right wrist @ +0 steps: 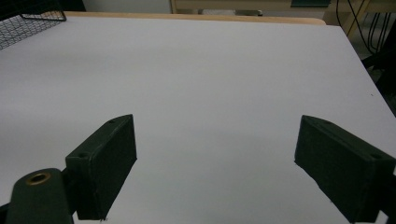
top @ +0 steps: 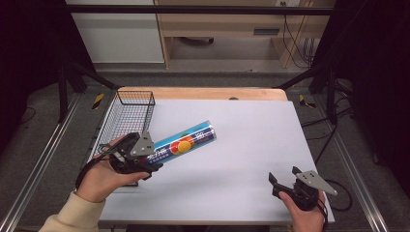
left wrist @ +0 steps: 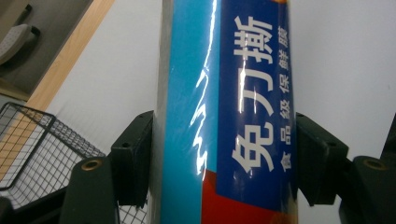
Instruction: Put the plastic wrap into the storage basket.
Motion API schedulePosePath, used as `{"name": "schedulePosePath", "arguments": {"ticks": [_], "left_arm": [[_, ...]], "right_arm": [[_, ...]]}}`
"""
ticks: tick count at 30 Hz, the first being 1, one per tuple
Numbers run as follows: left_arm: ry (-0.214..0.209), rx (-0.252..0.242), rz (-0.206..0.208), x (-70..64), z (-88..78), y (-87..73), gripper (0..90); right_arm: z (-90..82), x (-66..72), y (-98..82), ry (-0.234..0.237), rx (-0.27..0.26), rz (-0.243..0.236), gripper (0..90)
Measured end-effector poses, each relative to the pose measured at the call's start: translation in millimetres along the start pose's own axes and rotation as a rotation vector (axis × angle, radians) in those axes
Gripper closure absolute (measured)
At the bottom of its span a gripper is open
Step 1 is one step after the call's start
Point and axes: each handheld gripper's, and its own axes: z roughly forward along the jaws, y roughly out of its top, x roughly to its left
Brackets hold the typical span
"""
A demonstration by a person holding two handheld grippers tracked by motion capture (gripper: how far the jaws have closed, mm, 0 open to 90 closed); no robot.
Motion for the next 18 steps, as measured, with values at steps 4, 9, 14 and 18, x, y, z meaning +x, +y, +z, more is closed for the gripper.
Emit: {"name": "schedulePosePath", "arguments": {"ticks": [4,9,14,18], "left_arm": [[0.019,0.004,-0.017,3.7,-6.4,-8.2,32.0],[0.038,0.008,-0.044,7.5,-15.5,-19.2,32.0],[0.062,0.016,-0.063,9.7,-22.8,-26.0,32.0],[0.076,0.023,-0.076,10.9,-26.5,-29.4,32.0]], "right_arm": [[0.4,-0.2,-0.1,-0.003,-0.002,-0.005,13.0],[-0.2,-0.3,-0.1,-0.009,-0.003,-0.001,13.1],[0.1,0.0,-0.2,-0.011,-0.002,-0.003,13.0],[-0.5,-0.1,-0.2,-0.016,-0.004,0.001,13.1]]}}
